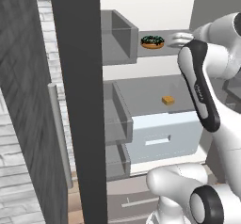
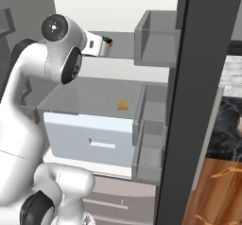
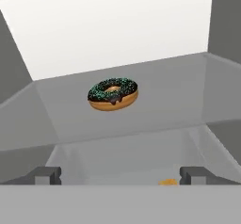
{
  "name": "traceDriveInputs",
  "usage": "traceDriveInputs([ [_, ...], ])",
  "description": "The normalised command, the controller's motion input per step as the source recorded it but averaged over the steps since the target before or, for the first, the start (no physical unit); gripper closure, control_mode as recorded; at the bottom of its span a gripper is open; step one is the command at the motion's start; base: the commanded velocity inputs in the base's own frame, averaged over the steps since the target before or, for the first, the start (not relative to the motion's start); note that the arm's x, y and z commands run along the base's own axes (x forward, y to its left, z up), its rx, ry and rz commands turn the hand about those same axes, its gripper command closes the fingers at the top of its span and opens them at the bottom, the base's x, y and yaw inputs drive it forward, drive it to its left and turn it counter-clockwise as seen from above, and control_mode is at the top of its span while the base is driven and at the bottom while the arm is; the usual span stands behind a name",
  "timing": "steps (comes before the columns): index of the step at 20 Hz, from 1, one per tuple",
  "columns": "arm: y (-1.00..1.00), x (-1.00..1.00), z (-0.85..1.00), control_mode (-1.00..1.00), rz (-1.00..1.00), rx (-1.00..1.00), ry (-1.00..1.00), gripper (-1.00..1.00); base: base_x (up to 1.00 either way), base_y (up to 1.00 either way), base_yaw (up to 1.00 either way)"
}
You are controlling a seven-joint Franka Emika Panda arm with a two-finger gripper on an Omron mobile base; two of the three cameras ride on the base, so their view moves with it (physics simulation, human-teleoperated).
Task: Take the donut and cake from the fridge and place them on the empty tray on the dining counter.
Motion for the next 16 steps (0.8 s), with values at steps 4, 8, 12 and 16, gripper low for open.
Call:
traceDriveInputs([
  [4, 0.0, 0.53, 0.12, -1.0, -0.02, 0.07, 0.03, -1.0, 0.0, 0.0, 0.0],
  [8, 0.0, 0.51, 0.01, -1.0, -0.02, 0.05, 0.08, -1.0, 0.0, 0.0, 0.0],
  [12, 0.0, 0.44, 0.0, -1.0, -0.01, 0.04, 0.08, -1.0, 0.0, 0.0, 0.0],
  [16, 0.0, 0.38, 0.03, -1.0, 0.0, 0.06, 0.03, -1.0, 0.0, 0.0, 0.0],
])
